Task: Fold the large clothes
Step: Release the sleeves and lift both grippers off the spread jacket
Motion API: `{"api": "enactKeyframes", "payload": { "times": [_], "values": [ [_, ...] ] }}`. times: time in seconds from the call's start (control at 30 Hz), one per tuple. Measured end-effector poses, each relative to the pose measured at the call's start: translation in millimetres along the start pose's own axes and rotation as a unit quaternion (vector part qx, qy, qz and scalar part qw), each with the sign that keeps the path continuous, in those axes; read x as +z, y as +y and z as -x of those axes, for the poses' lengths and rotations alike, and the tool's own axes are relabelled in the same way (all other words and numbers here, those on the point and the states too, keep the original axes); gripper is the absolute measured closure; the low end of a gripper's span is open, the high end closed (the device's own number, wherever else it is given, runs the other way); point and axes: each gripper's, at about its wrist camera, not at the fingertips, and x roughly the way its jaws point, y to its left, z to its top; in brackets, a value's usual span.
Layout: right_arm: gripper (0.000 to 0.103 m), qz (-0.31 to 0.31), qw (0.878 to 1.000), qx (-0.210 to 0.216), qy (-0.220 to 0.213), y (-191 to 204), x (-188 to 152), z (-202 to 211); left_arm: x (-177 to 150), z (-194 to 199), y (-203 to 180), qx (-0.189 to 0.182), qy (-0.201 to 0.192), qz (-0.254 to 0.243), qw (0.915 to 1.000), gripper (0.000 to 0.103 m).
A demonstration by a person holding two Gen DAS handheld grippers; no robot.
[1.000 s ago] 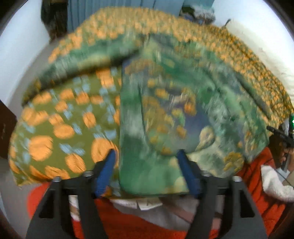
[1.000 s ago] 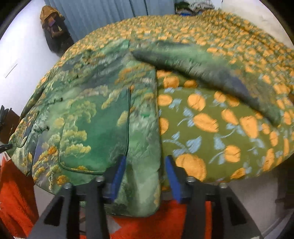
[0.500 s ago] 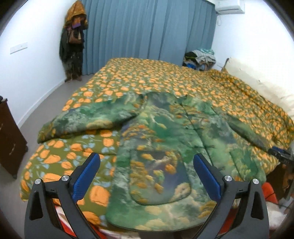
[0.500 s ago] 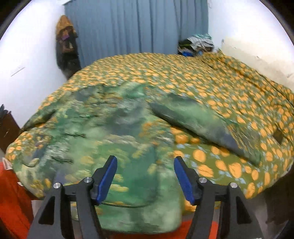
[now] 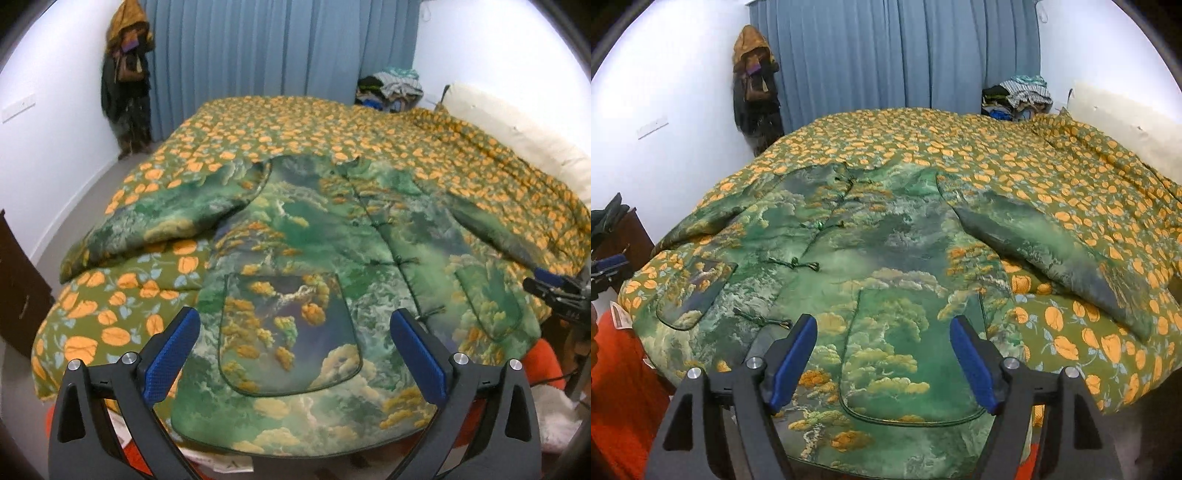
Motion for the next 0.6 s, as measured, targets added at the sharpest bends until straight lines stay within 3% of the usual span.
{"api": "enactKeyframes", "payload": {
  "times": [0.13, 0.37, 0.47, 0.6],
  "values": [
    [0.027, -0.034, 0.999, -0.008, 0.000, -22, 0, -2, 3, -1, 3, -0.004, 0.000, 0.013, 0.9999, 0.001],
    [0.027, -0.126, 0.991, -0.043, -0.018, -105, 1, -2, 6, -8, 0, 0.014, 0.009, 0.006, 0.9998, 0.001],
    [0.027, -0.199, 0.978, -0.060, -0.025, -161, -5, -5, 4, -11, 0, 0.015, 0.018, 0.009, 0.9997, 0.001],
    [0.027, -0.332, 0.939, -0.083, -0.034, -254, -25, -11, 2, -15, 1, 0.022, 0.026, 0.012, 0.9993, 0.001]
  ]
}}
